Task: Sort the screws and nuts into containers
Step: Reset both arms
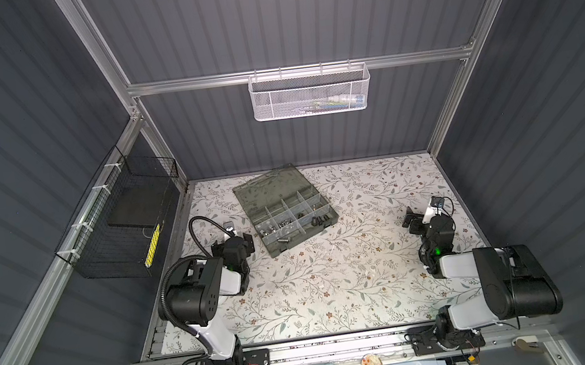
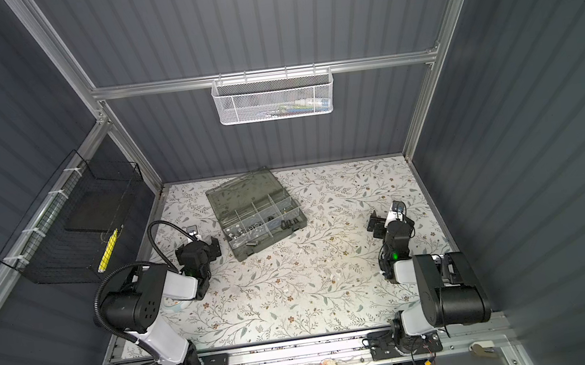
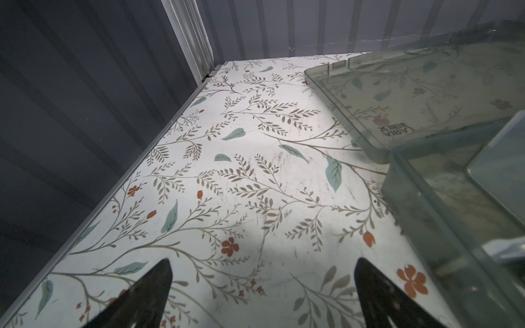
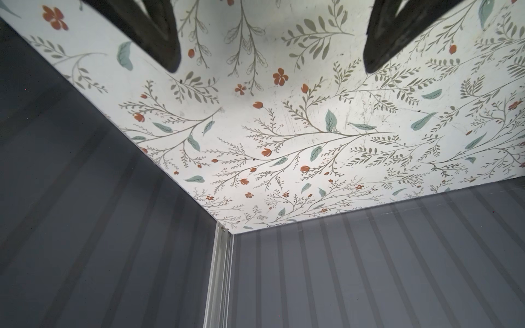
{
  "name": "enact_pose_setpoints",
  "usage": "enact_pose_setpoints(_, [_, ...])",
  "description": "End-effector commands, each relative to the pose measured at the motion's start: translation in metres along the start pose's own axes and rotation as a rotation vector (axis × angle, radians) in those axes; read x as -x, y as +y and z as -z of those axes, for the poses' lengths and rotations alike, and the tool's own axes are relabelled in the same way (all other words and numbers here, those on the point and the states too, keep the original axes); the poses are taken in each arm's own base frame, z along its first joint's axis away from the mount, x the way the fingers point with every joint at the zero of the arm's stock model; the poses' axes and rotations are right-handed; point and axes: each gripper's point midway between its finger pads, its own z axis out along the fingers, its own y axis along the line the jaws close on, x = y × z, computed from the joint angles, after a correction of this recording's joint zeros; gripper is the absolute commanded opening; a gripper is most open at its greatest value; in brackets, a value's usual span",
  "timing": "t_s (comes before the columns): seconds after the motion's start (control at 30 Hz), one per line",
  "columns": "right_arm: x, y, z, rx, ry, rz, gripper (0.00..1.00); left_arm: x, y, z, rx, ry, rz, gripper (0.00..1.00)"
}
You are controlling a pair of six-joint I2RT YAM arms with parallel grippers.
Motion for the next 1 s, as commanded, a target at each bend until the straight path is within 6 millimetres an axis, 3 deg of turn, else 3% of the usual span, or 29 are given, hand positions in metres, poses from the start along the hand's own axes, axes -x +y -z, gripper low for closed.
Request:
enact_pose_setpoints(0.0, [0.0091,0.0050,-0.0020,0.016,-0.024,0.003,0.99,0.0103,0.0002,-0.0023,-0.002,-0.029,0.008,1.00])
enact_pose_setpoints(0.97, [0.0092,0.0054,-0.0022,0.017,-0.023,0.004,0.99,0.0106,-0.0021,-0.0038,-0.016,-0.025,0.005,1.00])
